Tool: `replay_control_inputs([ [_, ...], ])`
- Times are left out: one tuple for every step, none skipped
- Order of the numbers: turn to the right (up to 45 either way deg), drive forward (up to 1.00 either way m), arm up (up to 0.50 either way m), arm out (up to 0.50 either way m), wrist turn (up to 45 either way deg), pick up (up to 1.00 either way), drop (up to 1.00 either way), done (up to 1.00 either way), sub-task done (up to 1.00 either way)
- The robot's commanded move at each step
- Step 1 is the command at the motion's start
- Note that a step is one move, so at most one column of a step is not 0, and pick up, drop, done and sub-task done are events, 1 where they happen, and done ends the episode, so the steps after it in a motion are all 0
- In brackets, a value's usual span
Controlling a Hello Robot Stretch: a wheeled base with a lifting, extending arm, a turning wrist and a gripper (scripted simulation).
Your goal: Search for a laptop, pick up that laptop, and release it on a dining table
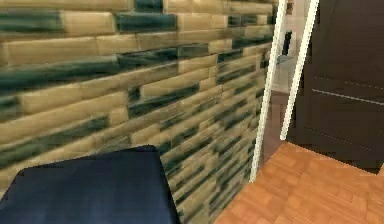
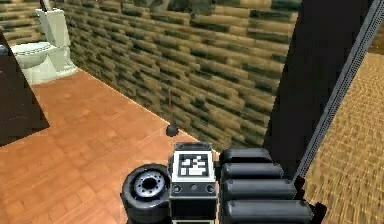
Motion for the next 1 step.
replay_control_inputs([
  [33.0, 0.0, 0.0, 0.0, 0.0, 0.0, 0.0, 0.0, 0.0],
])
